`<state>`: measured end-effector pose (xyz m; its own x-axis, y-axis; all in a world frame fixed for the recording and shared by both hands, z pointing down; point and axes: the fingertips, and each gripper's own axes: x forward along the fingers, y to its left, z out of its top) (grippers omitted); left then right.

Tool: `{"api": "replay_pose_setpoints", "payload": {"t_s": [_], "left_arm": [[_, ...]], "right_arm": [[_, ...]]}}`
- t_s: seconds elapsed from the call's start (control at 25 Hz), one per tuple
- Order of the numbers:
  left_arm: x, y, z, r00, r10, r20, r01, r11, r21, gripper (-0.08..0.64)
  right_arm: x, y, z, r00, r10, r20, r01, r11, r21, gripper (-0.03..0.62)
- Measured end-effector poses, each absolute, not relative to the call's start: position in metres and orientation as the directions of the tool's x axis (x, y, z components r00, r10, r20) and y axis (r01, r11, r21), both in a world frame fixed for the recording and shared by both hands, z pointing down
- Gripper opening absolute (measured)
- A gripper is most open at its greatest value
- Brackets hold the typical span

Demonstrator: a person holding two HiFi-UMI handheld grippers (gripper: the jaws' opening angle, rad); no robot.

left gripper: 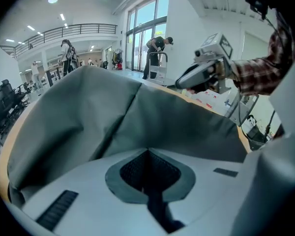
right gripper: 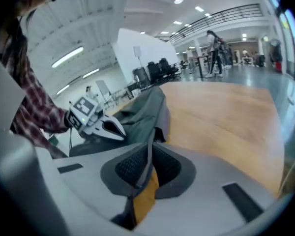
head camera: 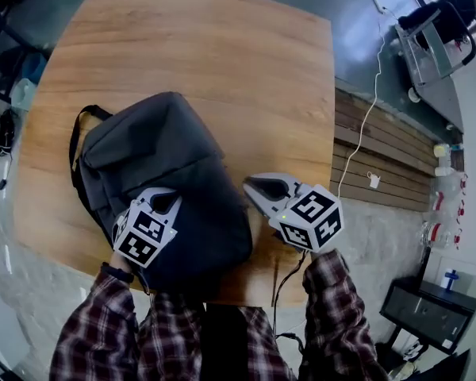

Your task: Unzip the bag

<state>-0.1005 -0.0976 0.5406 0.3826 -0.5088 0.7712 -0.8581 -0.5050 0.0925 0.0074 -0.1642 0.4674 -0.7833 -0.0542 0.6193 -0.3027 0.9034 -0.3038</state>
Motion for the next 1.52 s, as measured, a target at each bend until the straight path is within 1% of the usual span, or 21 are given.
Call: {"api": "replay_pose_setpoints", "payload": {"t_s": [0.16, 0.24, 0.32, 0.44, 0.52, 0.72, 0.8, 0.88, 0.92, 0.96, 1.28, 1.52], "left_arm": [[-0.099, -0.1, 0.539, 0.417, -0.486, 0.768, -0.852, -0.504, 0.144, 0.009], [-0.099, -0.1, 0.539, 0.437, -0.471, 0.766, -0.848, -0.5, 0.176, 0.009], [-0.101, -0.1, 0.54, 0.454, -0.46, 0.763, -0.844, -0.496, 0.203, 0.009], [-0.105, -0.1, 0.54, 0.465, -0.455, 0.759, -0.841, -0.495, 0.219, 0.009], [-0.106, -0.1, 0.539, 0.464, -0.456, 0.759, -0.841, -0.495, 0.217, 0.009], [-0.108, -0.099, 0.539, 0.468, -0.457, 0.757, -0.841, -0.494, 0.221, 0.009], [-0.11, -0.098, 0.54, 0.47, -0.458, 0.755, -0.84, -0.494, 0.223, 0.009], [-0.11, -0.097, 0.541, 0.471, -0.458, 0.754, -0.841, -0.492, 0.226, 0.009], [-0.109, -0.098, 0.541, 0.471, -0.458, 0.754, -0.841, -0.49, 0.227, 0.009], [-0.109, -0.098, 0.54, 0.471, -0.458, 0.754, -0.842, -0.489, 0.228, 0.009], [-0.112, -0.1, 0.54, 0.451, -0.459, 0.765, -0.853, -0.472, 0.22, 0.009], [-0.114, -0.104, 0.541, 0.434, -0.461, 0.774, -0.869, -0.441, 0.226, 0.009]], "right_arm": [[-0.009, -0.183, 0.51, -0.667, 0.066, 0.743, -0.124, 0.972, -0.198, 0.057], [-0.015, -0.19, 0.528, -0.606, 0.096, 0.79, -0.035, 0.988, -0.148, 0.057], [-0.024, -0.19, 0.536, -0.569, 0.134, 0.811, 0.062, 0.991, -0.12, 0.057], [-0.036, -0.182, 0.542, -0.489, 0.199, 0.85, 0.219, 0.971, -0.101, 0.076], [-0.04, -0.179, 0.542, -0.434, 0.217, 0.874, 0.305, 0.949, -0.083, 0.086], [-0.05, -0.168, 0.546, -0.372, 0.24, 0.896, 0.478, 0.878, -0.037, 0.091], [-0.056, -0.161, 0.549, -0.352, 0.261, 0.899, 0.526, 0.849, -0.041, 0.082], [-0.056, -0.159, 0.55, -0.344, 0.284, 0.895, 0.529, 0.846, -0.065, 0.057], [-0.054, -0.16, 0.549, -0.351, 0.288, 0.891, 0.517, 0.853, -0.072, 0.029], [-0.052, -0.163, 0.547, -0.364, 0.287, 0.886, 0.499, 0.863, -0.075, 0.02], [-0.043, -0.169, 0.539, -0.454, 0.207, 0.867, 0.319, 0.946, -0.06, 0.017], [-0.015, -0.155, 0.542, -0.447, 0.177, 0.877, 0.232, 0.97, -0.078, 0.017]]}}
